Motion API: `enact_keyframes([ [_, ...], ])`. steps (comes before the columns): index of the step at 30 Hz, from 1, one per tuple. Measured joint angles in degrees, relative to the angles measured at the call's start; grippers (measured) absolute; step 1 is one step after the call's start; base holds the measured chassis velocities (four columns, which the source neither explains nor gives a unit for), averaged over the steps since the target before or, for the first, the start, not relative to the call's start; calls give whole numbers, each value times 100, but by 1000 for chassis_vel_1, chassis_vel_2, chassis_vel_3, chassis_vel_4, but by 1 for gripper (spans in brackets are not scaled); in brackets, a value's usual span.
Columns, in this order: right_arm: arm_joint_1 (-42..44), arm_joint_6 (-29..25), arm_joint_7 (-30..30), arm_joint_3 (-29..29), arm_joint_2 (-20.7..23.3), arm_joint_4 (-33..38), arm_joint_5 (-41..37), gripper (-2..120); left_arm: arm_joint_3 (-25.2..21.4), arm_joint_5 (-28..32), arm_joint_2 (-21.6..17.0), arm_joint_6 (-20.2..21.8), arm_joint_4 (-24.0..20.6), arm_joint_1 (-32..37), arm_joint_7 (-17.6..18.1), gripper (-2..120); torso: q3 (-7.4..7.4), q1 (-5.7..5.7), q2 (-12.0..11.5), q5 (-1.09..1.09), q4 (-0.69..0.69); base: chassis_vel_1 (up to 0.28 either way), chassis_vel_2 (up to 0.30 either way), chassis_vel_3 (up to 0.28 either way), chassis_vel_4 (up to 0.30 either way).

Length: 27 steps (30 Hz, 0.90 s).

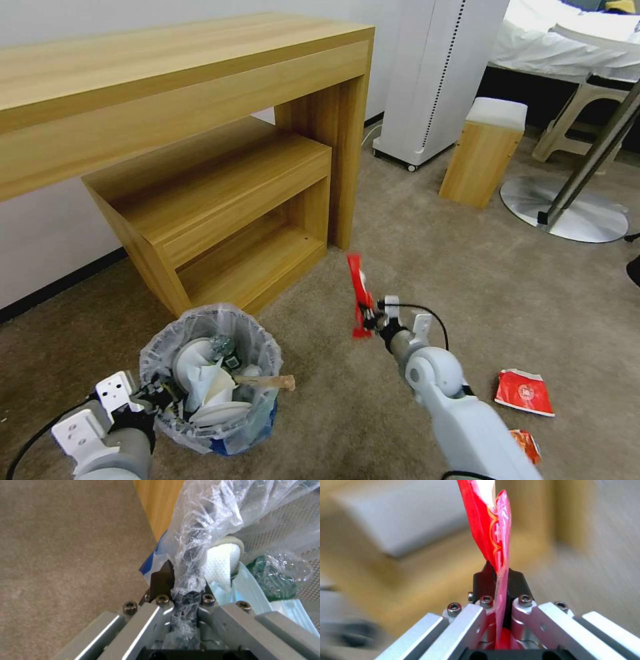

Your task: Pick up the trash bin and place the garbage on the floor into it.

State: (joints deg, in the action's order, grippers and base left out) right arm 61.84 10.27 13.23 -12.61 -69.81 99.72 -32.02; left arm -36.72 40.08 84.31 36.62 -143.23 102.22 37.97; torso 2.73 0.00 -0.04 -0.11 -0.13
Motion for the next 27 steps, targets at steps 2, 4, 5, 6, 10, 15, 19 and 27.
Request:
enact_keyframes([
  [2, -67, -661, 926, 41, 169, 110, 65, 0, 76, -4, 21, 0, 0, -10, -8, 1, 0, 0, 0, -2, -1, 0, 0, 0, 0],
  [4, -202, -1307, 1827, 112, 245, 101, 70, 0, 157, -23, 41, -3, 0, -23, -20, 1, 0, 0, 0, -2, -1, 0, 0, 0, 0],
  [5, -337, -1720, 2399, 196, 255, 36, 35, 0, 226, -53, 59, -12, 0, -33, -41, 1, 0, 0, 0, -1, 0, 0, 0, 0, 0],
  [6, -483, -1972, 2873, 328, 243, -39, -56, 0, 296, -91, 79, -26, 0, -46, -60, 1, 1, 0, -1, 0, 0, 0, 0, 0, 0],
  [10, -825, -2177, 3302, 772, 106, -226, -280, 0, 411, -174, 122, -44, 0, -65, -80, 1, 1, 0, 0, 0, 0, 0, 0, 0, 0],
  [15, -1400, -2192, 3446, 1285, -138, -548, -189, 0, 455, -218, 132, -46, 0, -66, -95, 1, 1, 0, 0, -1, 1, 0, 0, 0, 0],
  [19, -1981, -2162, 3448, 1866, -265, -859, -256, 0, 409, -223, 122, -47, 0, -63, -101, 1, 1, 0, 0, -3, 1, 0, 0, 0, 0],
  [27, -2212, -2003, 3661, 2530, -340, -1078, -362, 0, 308, -214, 95, -48, 0, -100, -103, 1, 1, 0, 0, -2, 1, 0, 0, 0, 0],
])
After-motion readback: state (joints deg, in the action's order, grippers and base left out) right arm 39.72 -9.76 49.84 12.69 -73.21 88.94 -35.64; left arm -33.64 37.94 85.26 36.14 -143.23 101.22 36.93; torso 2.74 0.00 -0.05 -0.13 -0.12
